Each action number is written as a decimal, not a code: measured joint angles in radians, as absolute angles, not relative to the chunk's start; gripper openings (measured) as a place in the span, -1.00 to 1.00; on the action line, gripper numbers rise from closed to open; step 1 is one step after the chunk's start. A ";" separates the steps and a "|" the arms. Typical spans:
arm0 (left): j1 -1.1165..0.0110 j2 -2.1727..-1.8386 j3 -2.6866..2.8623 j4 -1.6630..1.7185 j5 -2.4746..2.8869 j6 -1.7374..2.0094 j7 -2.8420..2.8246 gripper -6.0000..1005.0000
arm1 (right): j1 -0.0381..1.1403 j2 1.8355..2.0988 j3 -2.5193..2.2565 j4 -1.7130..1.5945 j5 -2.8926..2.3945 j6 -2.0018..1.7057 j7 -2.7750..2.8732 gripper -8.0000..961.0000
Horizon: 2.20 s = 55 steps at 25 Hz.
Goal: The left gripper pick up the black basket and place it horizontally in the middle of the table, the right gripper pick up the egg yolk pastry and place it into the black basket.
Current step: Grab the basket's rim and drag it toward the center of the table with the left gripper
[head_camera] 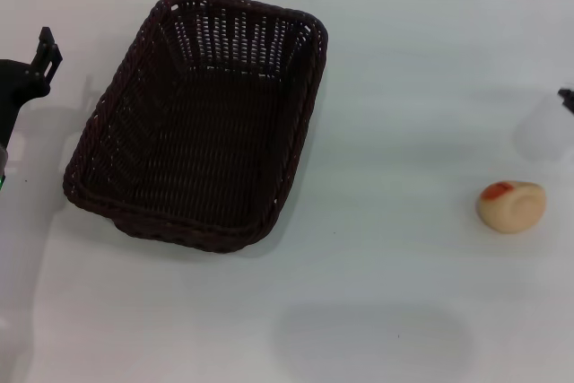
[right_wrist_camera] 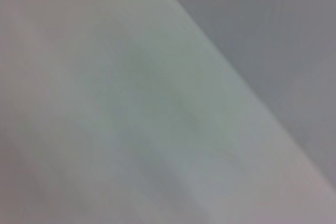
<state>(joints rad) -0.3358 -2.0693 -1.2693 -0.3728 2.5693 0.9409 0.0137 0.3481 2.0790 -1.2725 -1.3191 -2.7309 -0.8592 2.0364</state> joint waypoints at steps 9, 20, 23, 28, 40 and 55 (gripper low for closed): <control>-0.336 -2.071 -1.269 -0.368 2.569 0.940 0.014 0.58 | 0.253 2.075 -1.275 -1.332 -2.259 -0.591 1.854 0.46; -0.334 -2.070 -1.272 -0.363 2.569 0.940 0.014 0.58 | 0.177 2.076 -1.138 -1.181 -1.175 -0.802 1.086 0.45; -0.334 -2.070 -1.273 -0.363 2.569 0.940 0.014 0.58 | 0.197 2.077 -1.022 -1.070 -1.078 -0.967 1.083 0.45; -0.334 -2.069 -1.273 -0.361 2.569 0.940 0.014 0.58 | 0.216 2.082 -0.966 -0.917 -0.914 -1.026 1.042 0.45; -0.340 -2.069 -1.275 -0.354 2.569 0.940 0.014 0.57 | 0.308 2.086 -0.925 -0.514 -0.475 -1.058 0.574 0.45; -0.345 -2.065 -1.270 -0.382 2.579 0.953 0.015 0.57 | 0.357 2.087 -0.898 -0.169 -0.400 -1.464 0.060 0.45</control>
<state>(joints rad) -0.3450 -2.0646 -1.2703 -0.3822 2.5785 0.9534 0.0155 0.3566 2.0865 -0.8983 -0.1688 -0.4002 -1.4640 0.0601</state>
